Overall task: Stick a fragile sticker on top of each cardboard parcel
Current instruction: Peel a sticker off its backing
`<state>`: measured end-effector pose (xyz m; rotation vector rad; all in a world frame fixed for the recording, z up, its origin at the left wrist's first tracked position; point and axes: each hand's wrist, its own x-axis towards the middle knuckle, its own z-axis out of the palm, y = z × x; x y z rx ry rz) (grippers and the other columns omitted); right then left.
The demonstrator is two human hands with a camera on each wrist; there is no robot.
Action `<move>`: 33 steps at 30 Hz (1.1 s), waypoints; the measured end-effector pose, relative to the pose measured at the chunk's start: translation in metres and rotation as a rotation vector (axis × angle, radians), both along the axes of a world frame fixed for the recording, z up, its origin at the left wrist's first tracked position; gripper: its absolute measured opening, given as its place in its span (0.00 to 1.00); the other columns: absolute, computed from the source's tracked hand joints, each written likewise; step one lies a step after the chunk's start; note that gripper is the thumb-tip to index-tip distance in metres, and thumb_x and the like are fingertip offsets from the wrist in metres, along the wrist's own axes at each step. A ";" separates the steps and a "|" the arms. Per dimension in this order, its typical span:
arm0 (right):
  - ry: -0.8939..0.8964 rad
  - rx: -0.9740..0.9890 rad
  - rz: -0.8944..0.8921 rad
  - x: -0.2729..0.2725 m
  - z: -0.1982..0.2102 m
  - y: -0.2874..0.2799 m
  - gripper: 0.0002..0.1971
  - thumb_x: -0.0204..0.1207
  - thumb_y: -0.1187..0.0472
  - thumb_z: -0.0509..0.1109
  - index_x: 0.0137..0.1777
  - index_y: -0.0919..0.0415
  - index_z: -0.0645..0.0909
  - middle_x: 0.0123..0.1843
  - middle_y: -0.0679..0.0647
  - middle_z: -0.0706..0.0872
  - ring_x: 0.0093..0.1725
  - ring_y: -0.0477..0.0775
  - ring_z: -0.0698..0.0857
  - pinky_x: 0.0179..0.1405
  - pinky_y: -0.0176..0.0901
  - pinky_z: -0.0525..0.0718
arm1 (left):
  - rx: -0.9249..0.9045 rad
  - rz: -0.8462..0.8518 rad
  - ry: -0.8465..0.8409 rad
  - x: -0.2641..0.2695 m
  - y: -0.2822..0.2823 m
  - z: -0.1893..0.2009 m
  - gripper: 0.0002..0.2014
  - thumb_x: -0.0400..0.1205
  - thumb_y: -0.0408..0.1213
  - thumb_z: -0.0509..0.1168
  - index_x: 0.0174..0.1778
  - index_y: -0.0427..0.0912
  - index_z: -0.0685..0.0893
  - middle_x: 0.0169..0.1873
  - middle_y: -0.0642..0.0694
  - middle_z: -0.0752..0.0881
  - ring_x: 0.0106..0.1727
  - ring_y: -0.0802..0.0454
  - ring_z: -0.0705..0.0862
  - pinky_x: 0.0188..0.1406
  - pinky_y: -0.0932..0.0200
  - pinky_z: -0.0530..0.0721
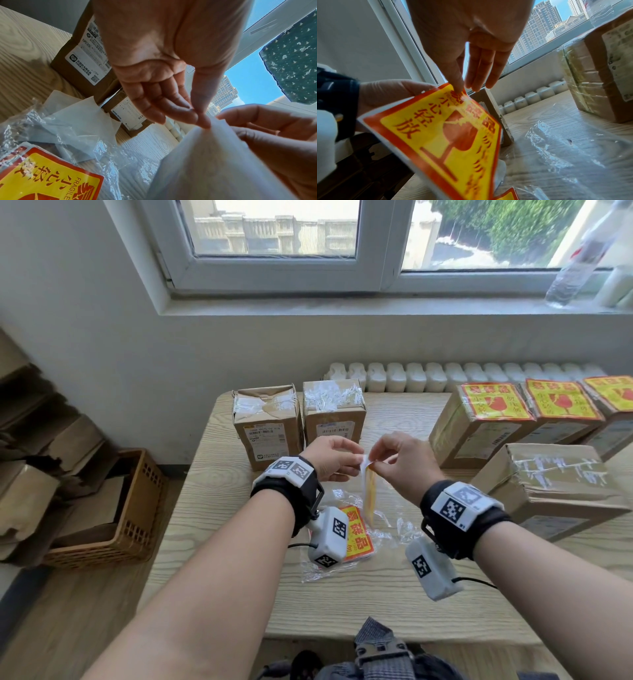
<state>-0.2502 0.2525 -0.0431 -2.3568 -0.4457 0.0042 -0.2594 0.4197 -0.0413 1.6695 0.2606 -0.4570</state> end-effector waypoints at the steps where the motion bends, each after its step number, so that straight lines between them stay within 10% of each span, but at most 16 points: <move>1: 0.002 -0.001 0.003 0.000 0.000 0.000 0.10 0.68 0.65 0.77 0.35 0.48 0.83 0.40 0.49 0.87 0.44 0.48 0.87 0.50 0.51 0.88 | 0.000 -0.004 -0.009 -0.001 0.000 0.000 0.05 0.81 0.30 0.69 0.47 0.45 0.84 0.35 0.47 0.88 0.34 0.57 0.86 0.41 0.62 0.85; 14: 0.088 -0.017 -0.013 0.001 0.000 0.002 0.04 0.73 0.63 0.73 0.40 0.54 0.82 0.41 0.47 0.88 0.44 0.45 0.87 0.42 0.34 0.82 | 0.060 -0.034 -0.017 0.002 0.004 -0.003 0.06 0.75 0.29 0.75 0.38 0.43 0.85 0.43 0.43 0.87 0.46 0.51 0.85 0.49 0.59 0.87; 19: 0.113 -0.015 -0.039 0.004 -0.002 0.003 0.09 0.69 0.69 0.72 0.41 0.53 0.80 0.39 0.47 0.86 0.42 0.49 0.86 0.43 0.40 0.85 | 0.140 -0.008 -0.033 0.006 0.002 -0.003 0.09 0.77 0.29 0.73 0.36 0.44 0.80 0.34 0.49 0.83 0.34 0.58 0.80 0.26 0.70 0.82; 24: 0.174 -0.028 -0.065 0.007 -0.004 0.003 0.13 0.69 0.68 0.74 0.49 0.52 0.79 0.39 0.47 0.85 0.38 0.45 0.85 0.32 0.32 0.80 | 0.086 0.028 0.033 0.008 0.006 -0.007 0.14 0.73 0.18 0.72 0.42 0.43 0.81 0.43 0.42 0.84 0.50 0.43 0.85 0.56 0.42 0.87; 28: 0.216 -0.031 -0.089 0.011 -0.008 0.000 0.17 0.70 0.70 0.72 0.51 0.47 0.76 0.39 0.46 0.83 0.40 0.50 0.85 0.41 0.46 0.88 | 0.129 0.067 0.057 0.008 0.017 -0.009 0.15 0.73 0.18 0.71 0.47 0.41 0.80 0.48 0.40 0.85 0.54 0.41 0.84 0.54 0.45 0.87; 33: 0.266 -0.013 -0.115 0.018 -0.014 -0.006 0.23 0.73 0.72 0.71 0.61 0.48 0.75 0.44 0.43 0.80 0.42 0.45 0.84 0.32 0.38 0.86 | 0.281 0.164 0.106 0.010 0.042 -0.019 0.18 0.73 0.21 0.72 0.54 0.43 0.81 0.55 0.42 0.84 0.58 0.43 0.82 0.55 0.45 0.86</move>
